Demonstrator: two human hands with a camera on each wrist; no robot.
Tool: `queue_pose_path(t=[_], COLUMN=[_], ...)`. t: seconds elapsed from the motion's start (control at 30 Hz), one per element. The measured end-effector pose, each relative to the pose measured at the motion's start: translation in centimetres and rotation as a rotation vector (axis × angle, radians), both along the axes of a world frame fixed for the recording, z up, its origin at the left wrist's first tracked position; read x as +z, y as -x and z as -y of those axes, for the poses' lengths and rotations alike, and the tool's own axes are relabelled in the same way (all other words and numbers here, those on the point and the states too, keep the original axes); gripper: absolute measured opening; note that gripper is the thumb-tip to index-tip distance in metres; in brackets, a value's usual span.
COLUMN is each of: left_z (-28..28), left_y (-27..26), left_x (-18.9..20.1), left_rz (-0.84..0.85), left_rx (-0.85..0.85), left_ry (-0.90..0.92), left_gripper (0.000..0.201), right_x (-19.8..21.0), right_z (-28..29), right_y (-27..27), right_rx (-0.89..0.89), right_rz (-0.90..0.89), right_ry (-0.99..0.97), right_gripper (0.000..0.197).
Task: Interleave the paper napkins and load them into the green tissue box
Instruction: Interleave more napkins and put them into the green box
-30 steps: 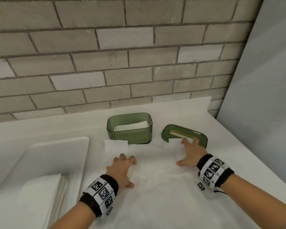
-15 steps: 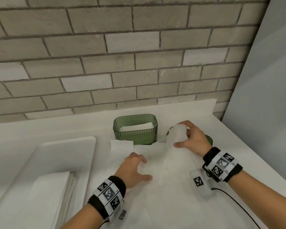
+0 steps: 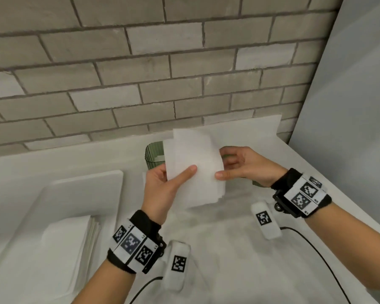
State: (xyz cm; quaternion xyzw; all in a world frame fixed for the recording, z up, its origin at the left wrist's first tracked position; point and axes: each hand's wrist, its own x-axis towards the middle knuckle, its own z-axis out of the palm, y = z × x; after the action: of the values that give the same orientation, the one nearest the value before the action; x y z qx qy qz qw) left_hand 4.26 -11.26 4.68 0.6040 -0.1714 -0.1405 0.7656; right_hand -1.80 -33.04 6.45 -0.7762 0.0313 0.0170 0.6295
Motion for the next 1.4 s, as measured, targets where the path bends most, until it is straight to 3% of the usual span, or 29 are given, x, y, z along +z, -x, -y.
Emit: queue_pose_path(t=[0.23, 0.47, 0.7, 0.8, 0.9, 1.0, 1.1, 1.13, 1.2, 1.27, 1.33, 1.4], left_z=[-5.0, -7.3, -6.5, -6.9, -7.8, -8.6, -8.8, -8.7, -8.3, -7.9, -7.8, -7.7], left_y=[-0.8, -0.1, 2.4, 3.5, 3.8, 3.0, 2.6, 2.5, 2.6, 2.8, 3.0, 3.2], left_x=[-1.1, -4.2, -6.3, -6.5, -6.5, -6.9, -6.9, -6.9, -6.3, -5.3, -4.7, -4.0], left_rz=[-0.064, -0.204, -0.241, -0.2, -0.095, 0.015, 0.021, 0.004, -0.014, -0.084, -0.259, -0.352], left_rx=[0.19, 0.25, 0.288, 0.307, 0.283, 0.238, 0.153, 0.131, 0.096, 0.053, 0.0, -0.03], left_ry=[0.043, 0.041, -0.012, -0.033, -0.068, -0.171, -0.224, -0.202, -0.134, -0.005, 0.146, 0.212], left_gripper=[0.032, 0.039, 0.049, 0.068, 0.08, 0.078, 0.052, 0.048, 0.036, 0.034, 0.06, 0.07], right_x=[-4.3, -8.9, -10.2, -10.0, -7.2, -2.0, 2.3, 3.0, 2.7, 1.0, -1.1, -2.5], right_z=[5.4, 6.2, 3.2, 2.1, 0.7, -2.5, -6.2, -7.1, -8.5, -9.9, -11.1, -11.9], right_y=[3.0, 3.3, -2.9, -3.9, -3.4, -1.2, 1.5, 2.1, 2.3, 1.9, 1.4, 1.3], right_rx=[-0.074, -0.213, -0.43, -0.517, -0.557, -0.336, -0.056, -0.032, -0.053, -0.116, -0.139, -0.163], right_rz=[-0.269, -0.417, -0.355, -0.242, -0.009, 0.129, 0.199, 0.207, 0.203, 0.202, 0.188, 0.163], right_ry=[0.424, 0.576, 0.591, 0.621, 0.591, 0.506, -0.026, -0.188, -0.324, -0.266, -0.153, -0.096], right_gripper=[0.045, 0.044, 0.036, 0.016, 0.011, 0.016, 0.031, 0.036, 0.042, 0.045, 0.044, 0.046])
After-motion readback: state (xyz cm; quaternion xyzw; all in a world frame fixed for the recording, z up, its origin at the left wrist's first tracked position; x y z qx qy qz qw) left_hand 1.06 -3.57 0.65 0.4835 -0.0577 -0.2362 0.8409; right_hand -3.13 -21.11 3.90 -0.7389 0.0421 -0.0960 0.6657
